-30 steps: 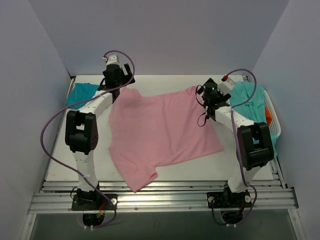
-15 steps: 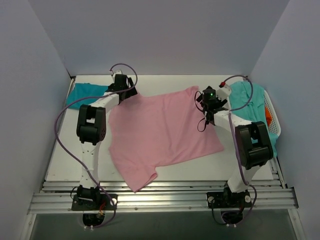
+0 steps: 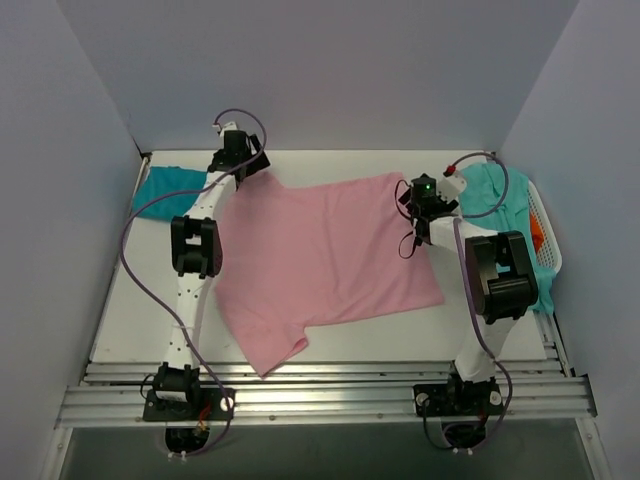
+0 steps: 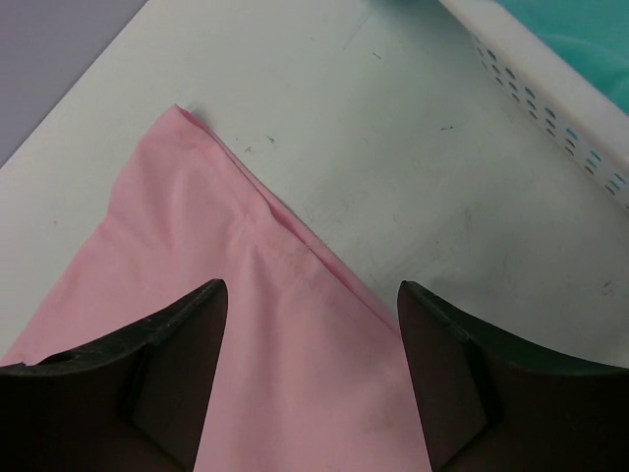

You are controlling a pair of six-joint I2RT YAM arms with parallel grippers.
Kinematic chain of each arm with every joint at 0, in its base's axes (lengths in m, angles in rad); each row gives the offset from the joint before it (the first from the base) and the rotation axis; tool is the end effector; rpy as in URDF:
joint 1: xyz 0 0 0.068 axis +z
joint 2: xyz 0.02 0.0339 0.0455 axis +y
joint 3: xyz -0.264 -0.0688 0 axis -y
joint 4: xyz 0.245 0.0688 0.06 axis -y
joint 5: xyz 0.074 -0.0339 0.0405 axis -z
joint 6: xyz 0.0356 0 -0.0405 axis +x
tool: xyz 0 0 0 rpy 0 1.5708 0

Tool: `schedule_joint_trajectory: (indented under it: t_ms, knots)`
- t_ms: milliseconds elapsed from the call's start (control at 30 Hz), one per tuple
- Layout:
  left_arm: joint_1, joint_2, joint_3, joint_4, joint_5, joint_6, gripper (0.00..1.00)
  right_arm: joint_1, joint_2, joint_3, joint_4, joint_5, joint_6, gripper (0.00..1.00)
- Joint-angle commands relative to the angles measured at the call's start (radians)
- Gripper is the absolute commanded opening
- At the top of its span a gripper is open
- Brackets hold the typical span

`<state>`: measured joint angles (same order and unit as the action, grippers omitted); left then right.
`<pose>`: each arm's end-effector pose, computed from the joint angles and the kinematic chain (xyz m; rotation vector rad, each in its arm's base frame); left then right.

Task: Fold and stack the t-shirts
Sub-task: Flatten out the tshirt

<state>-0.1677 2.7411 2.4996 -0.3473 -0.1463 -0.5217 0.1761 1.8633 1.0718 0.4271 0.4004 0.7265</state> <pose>0.5985 -0.0961 0.1554 -0.4638 2.1120 -0.2414 0.4068 0.0583 0.1961 0.7691 1.7499 0.2231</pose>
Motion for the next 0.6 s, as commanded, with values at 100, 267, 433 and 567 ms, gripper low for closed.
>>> schedule_joint_trajectory:
  t_ms: [100, 267, 433, 567]
  knots:
    - [0.040, 0.072, 0.119, 0.007, 0.103, -0.038, 1.00, -0.018, -0.010, 0.047, 0.042, 0.000, -0.002, 0.66]
    - [0.054, 0.083, 0.096, 0.230, 0.183, -0.032, 0.97, -0.017, -0.042, 0.005, 0.096, -0.018, -0.024, 0.66]
    - [0.057, -0.065, -0.048, 0.514, 0.267, -0.106, 0.96, -0.010, -0.124, -0.085, 0.163, -0.025, -0.056, 0.66]
    - [0.053, -0.217, -0.117, 0.593, 0.286, -0.130, 0.95, 0.006, -0.243, -0.163, 0.174, -0.020, -0.071, 0.67]
